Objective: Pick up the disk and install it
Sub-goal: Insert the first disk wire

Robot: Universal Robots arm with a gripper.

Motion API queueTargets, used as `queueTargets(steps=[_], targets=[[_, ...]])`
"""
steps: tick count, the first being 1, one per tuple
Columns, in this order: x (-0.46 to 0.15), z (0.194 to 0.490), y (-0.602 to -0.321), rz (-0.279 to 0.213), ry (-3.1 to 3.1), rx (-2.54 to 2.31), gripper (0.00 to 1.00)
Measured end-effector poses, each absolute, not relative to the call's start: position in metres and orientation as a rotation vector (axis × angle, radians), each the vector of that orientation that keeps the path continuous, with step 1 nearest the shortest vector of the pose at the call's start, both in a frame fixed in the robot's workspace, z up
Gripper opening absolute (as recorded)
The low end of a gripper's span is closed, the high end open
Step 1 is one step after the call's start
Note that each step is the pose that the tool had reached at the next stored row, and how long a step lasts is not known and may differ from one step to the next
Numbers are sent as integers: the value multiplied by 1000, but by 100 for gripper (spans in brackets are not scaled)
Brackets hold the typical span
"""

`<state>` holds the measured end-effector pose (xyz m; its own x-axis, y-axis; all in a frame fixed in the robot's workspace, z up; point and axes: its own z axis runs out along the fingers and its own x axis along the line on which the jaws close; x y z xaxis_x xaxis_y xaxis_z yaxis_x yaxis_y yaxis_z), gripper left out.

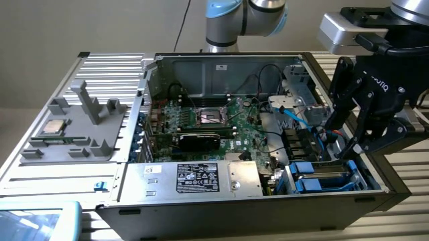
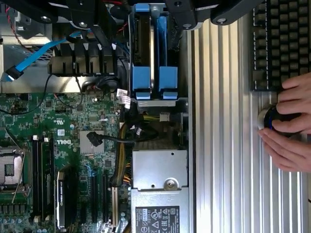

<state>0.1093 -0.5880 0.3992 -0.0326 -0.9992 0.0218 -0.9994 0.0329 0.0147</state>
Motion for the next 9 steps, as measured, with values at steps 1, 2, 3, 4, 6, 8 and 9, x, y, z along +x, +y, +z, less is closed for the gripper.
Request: queueTargets(steps=[1, 2, 3, 4, 6, 8, 9], targets=[[112, 399, -588, 7, -2239, 2167, 58], [114, 399, -588, 7, -2239, 2167, 58], [116, 399, -588, 6, -2239, 2167, 58], [117, 399, -587, 6, -2240, 2167, 58], [119, 399, -586, 6, -2242, 2164, 58], [122, 399, -585, 6, -2246, 2160, 58], [124, 399, -584, 6, -2248, 2158, 58]])
